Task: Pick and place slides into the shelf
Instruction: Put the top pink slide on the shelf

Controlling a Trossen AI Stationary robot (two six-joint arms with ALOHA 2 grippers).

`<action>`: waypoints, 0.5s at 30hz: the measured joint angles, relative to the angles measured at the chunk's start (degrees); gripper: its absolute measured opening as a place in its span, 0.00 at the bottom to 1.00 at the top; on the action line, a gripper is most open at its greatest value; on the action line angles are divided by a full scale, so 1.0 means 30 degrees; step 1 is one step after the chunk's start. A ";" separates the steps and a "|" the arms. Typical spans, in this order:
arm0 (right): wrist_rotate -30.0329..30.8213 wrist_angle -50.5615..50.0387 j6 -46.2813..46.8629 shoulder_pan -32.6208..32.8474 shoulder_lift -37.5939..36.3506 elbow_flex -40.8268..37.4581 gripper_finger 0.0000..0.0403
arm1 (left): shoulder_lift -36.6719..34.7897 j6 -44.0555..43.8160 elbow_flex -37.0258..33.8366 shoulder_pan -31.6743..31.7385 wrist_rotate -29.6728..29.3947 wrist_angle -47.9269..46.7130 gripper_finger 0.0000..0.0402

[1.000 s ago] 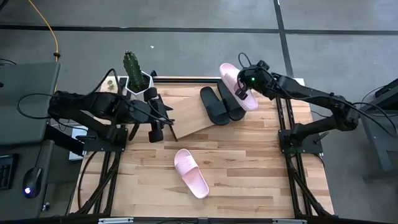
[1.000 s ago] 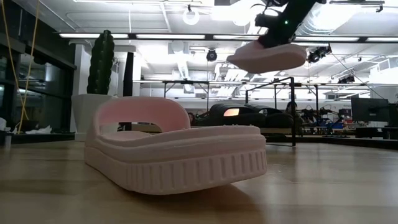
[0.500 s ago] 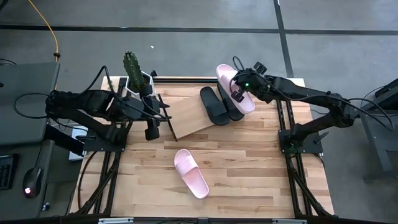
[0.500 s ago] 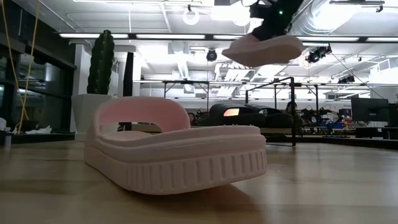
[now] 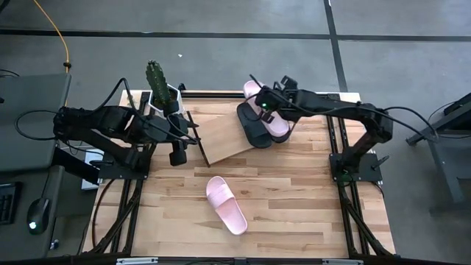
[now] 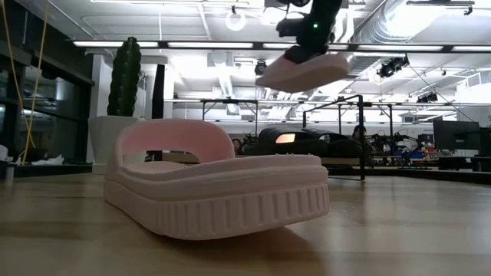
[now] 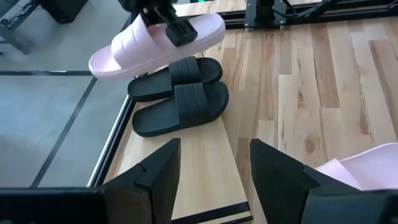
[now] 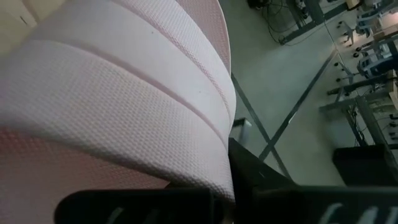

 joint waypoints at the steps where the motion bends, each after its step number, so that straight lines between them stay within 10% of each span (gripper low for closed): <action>1: 0.0029 0.0043 -0.0007 0.0123 0.0253 0.0145 0.00 | -0.0034 -0.0001 0.0000 0.0000 0.0006 -0.0013 0.44; 15: 0.0029 0.1049 0.0400 0.1403 0.2027 0.0415 0.00 | -0.0451 0.0025 -0.0007 -0.0007 0.0000 0.0178 0.44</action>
